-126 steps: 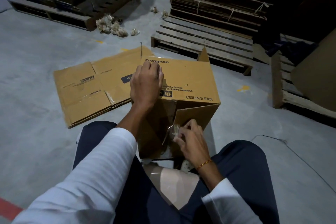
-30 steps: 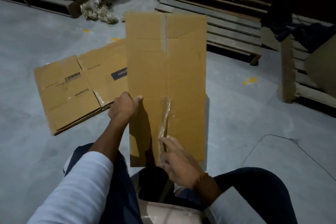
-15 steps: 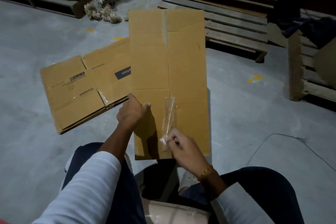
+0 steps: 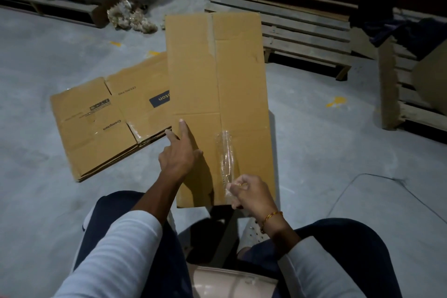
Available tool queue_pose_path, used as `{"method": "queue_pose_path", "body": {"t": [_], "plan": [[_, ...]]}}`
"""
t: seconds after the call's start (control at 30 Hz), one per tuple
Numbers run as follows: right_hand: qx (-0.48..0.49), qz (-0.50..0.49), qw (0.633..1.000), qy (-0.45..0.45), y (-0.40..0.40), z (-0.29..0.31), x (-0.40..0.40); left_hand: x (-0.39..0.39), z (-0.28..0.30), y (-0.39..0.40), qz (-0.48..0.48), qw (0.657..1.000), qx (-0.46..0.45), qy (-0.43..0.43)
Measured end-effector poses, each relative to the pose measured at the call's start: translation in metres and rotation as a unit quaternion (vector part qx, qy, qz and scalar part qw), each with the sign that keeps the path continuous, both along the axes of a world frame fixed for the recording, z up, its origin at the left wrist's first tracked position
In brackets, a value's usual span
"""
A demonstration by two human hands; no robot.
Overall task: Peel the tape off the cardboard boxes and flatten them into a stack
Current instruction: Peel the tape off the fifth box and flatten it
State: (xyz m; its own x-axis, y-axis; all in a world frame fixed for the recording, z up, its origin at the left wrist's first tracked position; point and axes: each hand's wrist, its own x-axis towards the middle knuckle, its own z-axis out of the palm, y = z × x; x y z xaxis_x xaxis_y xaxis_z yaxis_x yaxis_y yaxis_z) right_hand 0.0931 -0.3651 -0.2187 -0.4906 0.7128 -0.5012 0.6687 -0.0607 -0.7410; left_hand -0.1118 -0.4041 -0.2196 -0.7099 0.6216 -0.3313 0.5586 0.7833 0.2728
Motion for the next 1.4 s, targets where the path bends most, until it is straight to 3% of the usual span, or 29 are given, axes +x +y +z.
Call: {"method": "queue_pose_path", "body": {"t": [0.13,0.3,0.47,0.6,0.83,1.1,1.17,1.23,1.3,1.4], "plan": [[0.092,0.097,0.99,0.035,-0.006,0.01,-0.003,0.0,0.004,-0.003,-0.042,0.998,-0.045,0.0],[0.187,0.268,0.945,0.026,-0.005,0.026,-0.001,0.0,0.002,-0.009,-0.076,0.992,-0.096,0.025],[0.186,0.356,0.912,0.08,-0.01,0.035,0.011,0.004,-0.002,-0.008,-0.069,0.991,-0.068,0.089],[0.121,0.268,0.944,0.149,-0.006,0.04,0.017,0.006,-0.007,-0.005,-0.077,0.989,-0.049,0.114],[0.162,0.065,0.979,0.106,0.011,0.037,0.013,0.028,-0.015,-0.006,-0.148,0.984,-0.083,0.06],[0.023,-0.089,0.991,0.096,0.015,0.033,0.004,0.032,-0.019,-0.004,-0.155,0.98,-0.108,0.068],[0.019,-0.071,0.996,0.06,0.015,0.035,0.006,0.029,-0.017,-0.003,-0.153,0.98,-0.107,0.063],[0.068,0.021,0.997,-0.035,0.014,0.035,0.011,0.025,-0.016,-0.001,-0.15,0.982,-0.103,0.057],[0.107,0.123,0.98,-0.111,0.009,0.035,0.013,0.022,-0.015,0.0,-0.142,0.984,-0.099,0.052],[0.141,0.206,0.956,-0.153,0.003,0.033,0.012,0.021,-0.014,-0.001,-0.13,0.987,-0.087,0.043]]}}
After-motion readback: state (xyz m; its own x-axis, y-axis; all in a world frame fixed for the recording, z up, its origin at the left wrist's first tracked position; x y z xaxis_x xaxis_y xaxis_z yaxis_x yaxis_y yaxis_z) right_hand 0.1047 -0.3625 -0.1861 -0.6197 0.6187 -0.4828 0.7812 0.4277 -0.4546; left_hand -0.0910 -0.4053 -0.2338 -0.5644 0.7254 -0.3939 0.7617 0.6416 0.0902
